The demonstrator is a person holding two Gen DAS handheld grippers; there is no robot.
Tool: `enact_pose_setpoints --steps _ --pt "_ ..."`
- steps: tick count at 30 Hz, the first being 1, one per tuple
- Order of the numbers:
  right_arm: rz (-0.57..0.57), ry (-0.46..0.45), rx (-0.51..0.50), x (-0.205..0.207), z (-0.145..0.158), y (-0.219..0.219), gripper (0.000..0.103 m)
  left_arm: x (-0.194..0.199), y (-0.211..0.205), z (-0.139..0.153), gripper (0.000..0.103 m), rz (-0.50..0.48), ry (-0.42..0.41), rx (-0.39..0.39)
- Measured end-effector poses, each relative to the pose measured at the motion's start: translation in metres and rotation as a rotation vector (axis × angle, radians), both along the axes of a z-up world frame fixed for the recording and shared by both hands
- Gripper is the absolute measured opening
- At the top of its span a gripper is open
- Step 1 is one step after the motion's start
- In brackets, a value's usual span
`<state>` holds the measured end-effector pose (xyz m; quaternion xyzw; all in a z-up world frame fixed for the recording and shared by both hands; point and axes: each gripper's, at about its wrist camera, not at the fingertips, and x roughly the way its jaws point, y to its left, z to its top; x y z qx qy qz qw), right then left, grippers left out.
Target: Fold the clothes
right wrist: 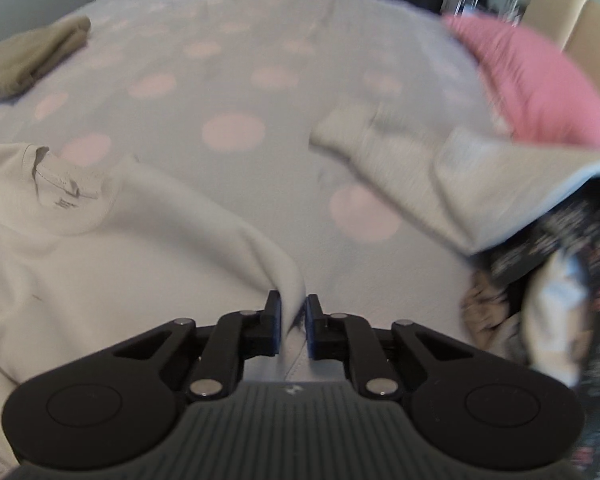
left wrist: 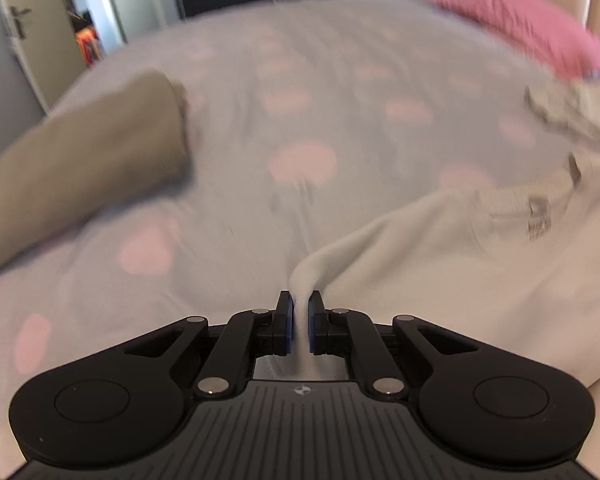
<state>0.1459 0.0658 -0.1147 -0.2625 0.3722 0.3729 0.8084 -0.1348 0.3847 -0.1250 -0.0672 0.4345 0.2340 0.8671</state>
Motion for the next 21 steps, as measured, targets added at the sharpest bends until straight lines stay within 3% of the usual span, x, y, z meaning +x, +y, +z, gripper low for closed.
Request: enact_pose_setpoints --steps 6,13,21 --pt "-0.036 -0.148 0.123 -0.031 0.073 -0.032 0.012 -0.027 -0.009 0.082 0.005 0.030 -0.178 0.058" --pt "-0.040 -0.303 0.257 -0.073 0.174 -0.074 0.011 -0.056 -0.035 0.197 0.005 -0.039 -0.299 0.143" --pt "-0.032 -0.557 0.469 -0.144 0.293 -0.134 0.011 -0.116 -0.081 0.328 0.005 -0.076 -0.523 0.324"
